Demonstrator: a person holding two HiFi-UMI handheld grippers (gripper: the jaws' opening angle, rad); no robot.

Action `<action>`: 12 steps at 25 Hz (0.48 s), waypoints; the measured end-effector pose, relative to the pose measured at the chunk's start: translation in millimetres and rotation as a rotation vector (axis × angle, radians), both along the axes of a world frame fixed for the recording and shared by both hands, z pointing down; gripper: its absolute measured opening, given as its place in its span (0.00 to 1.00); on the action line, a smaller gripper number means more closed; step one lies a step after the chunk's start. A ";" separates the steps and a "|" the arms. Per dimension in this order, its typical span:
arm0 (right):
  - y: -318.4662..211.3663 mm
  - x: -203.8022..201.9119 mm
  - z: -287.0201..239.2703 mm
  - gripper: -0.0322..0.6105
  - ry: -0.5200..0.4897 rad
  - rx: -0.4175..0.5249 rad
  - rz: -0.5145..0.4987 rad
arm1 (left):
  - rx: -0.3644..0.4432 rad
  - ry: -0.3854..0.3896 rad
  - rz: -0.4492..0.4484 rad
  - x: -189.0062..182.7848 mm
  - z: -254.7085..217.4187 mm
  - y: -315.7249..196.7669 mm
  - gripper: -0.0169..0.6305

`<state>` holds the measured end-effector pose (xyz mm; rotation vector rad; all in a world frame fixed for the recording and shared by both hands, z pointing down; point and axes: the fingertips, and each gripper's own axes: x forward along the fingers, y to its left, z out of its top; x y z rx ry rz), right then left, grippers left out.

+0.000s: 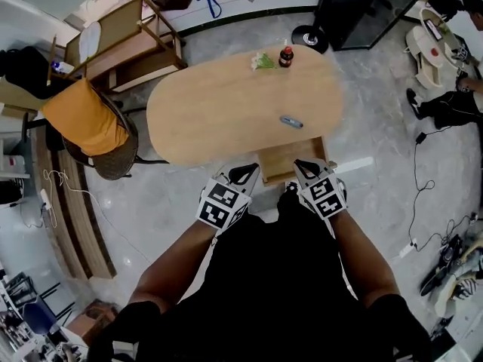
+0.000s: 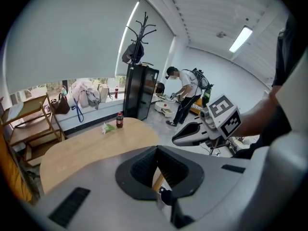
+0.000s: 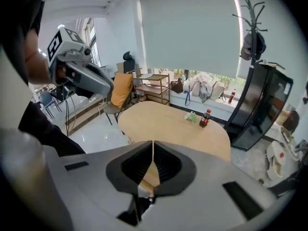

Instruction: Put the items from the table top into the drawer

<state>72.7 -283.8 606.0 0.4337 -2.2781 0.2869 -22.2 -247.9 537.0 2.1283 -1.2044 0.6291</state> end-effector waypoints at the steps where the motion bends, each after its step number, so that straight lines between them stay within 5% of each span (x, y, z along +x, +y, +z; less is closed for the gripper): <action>1: -5.9 5.1 13.9 0.06 0.015 -0.015 -0.019 | -0.023 -0.008 -0.021 4.6 8.2 -2.4 0.03; 12: -77.4 40.2 173.2 0.06 0.236 -0.124 -0.214 | -0.164 -0.080 -0.205 19.3 87.5 -38.8 0.03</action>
